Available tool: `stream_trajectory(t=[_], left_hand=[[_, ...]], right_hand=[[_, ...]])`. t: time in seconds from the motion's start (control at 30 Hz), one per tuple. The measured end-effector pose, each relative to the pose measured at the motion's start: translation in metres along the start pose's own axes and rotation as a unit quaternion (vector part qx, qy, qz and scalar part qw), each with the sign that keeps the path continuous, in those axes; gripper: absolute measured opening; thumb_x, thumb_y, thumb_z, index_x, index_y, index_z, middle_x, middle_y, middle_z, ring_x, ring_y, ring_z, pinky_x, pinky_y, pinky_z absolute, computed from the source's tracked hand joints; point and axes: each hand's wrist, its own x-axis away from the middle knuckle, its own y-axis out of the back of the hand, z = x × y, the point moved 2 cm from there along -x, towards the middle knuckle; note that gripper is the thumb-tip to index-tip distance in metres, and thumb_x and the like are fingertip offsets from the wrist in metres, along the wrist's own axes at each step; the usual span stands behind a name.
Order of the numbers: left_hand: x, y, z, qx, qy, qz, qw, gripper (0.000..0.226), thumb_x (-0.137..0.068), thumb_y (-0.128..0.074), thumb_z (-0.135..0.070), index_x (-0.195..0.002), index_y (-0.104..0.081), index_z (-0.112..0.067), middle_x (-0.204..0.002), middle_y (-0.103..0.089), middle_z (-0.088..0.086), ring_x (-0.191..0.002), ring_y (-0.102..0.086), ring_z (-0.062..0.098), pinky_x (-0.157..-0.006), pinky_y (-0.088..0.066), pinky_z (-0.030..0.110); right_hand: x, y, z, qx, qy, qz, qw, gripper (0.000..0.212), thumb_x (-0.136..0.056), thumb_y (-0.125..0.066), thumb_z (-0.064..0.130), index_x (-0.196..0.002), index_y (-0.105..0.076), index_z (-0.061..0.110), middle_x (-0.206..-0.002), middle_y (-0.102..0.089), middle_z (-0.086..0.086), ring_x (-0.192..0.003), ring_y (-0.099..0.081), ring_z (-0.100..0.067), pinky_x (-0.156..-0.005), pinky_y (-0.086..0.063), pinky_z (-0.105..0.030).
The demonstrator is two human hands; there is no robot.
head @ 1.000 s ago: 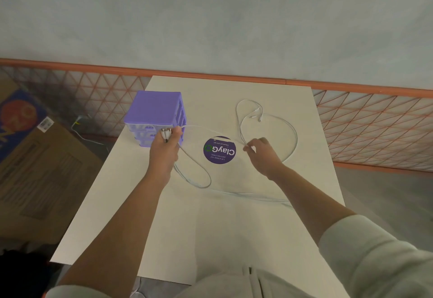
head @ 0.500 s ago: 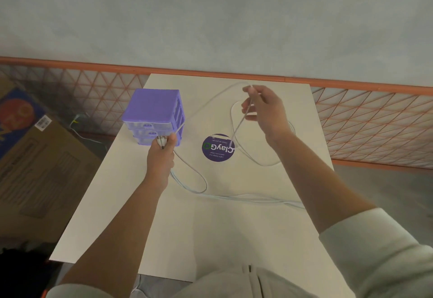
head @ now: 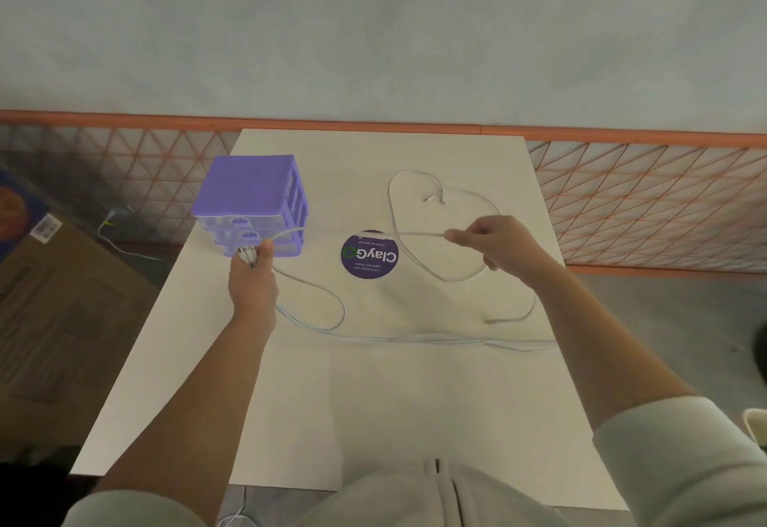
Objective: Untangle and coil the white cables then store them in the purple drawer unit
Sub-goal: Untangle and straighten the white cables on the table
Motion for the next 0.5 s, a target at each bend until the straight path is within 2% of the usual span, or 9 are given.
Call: stream_trajectory(t=[0.07,0.17,0.27,0.33,0.4,0.5], left_hand=[[-0.005,0.003,0.005,-0.008,0.012,-0.018,1.000,0.029,-0.093,-0.058,-0.045,-0.091,-0.052,-0.017,-0.064,-0.036,-0.001,-0.051,-0.033,0.015,-0.049,-0.032,0.027],[-0.007,0.005,0.013,-0.006,0.027,-0.035,0.999,0.030,-0.094,-0.058,-0.043,-0.077,-0.044,-0.021,-0.063,-0.034,0.001,-0.048,-0.032,0.015,-0.044,-0.030,0.026],[-0.005,0.005,0.020,-0.011,0.029,-0.034,0.999,0.030,-0.093,-0.058,-0.043,-0.084,-0.047,-0.017,-0.062,-0.036,0.000,-0.040,-0.034,0.010,-0.038,-0.031,0.020],[-0.002,0.003,0.024,-0.007,0.027,-0.026,0.999,0.028,-0.093,-0.059,-0.040,-0.091,-0.048,-0.014,-0.060,-0.034,0.001,-0.031,-0.032,0.004,-0.033,-0.027,0.015],[0.002,0.000,0.026,-0.004,0.021,-0.013,1.000,0.026,-0.094,-0.059,-0.036,-0.093,-0.048,-0.013,-0.060,-0.031,0.002,-0.027,-0.029,0.002,-0.032,-0.024,0.012],[0.010,-0.003,0.022,-0.025,-0.001,0.017,1.000,0.026,-0.091,-0.062,-0.039,-0.080,-0.047,-0.021,-0.061,-0.033,0.000,-0.034,-0.031,0.004,-0.037,-0.027,0.017]], right_hand=[[0.004,0.006,-0.020,0.007,-0.023,0.012,1.000,0.045,-0.081,-0.072,0.049,-0.083,-0.066,0.005,-0.052,-0.047,0.004,-0.050,-0.042,-0.013,-0.047,-0.031,-0.021],[0.008,0.011,-0.047,0.005,-0.023,0.020,1.000,0.033,-0.086,-0.069,0.041,-0.091,-0.072,0.009,-0.071,-0.058,-0.002,-0.063,-0.048,-0.016,-0.056,-0.035,-0.026],[0.013,0.016,-0.062,-0.026,-0.011,0.002,1.000,0.023,-0.088,-0.066,0.045,-0.092,-0.074,0.023,-0.075,-0.061,0.000,-0.067,-0.049,-0.016,-0.060,-0.037,-0.027],[0.015,0.019,-0.072,-0.024,-0.008,-0.027,0.999,0.025,-0.087,-0.061,0.053,-0.087,-0.074,0.032,-0.082,-0.067,0.003,-0.078,-0.053,-0.016,-0.075,-0.040,-0.030],[0.017,0.019,-0.081,0.047,-0.016,-0.050,0.997,0.031,-0.093,-0.051,0.051,-0.086,-0.074,0.032,-0.090,-0.067,0.007,-0.092,-0.054,-0.014,-0.092,-0.029,-0.036],[0.024,0.016,-0.096,0.184,-0.019,-0.061,0.981,0.034,-0.097,-0.044,0.046,-0.082,-0.072,0.034,-0.085,-0.058,0.009,-0.100,-0.051,-0.018,-0.092,-0.021,-0.037]])
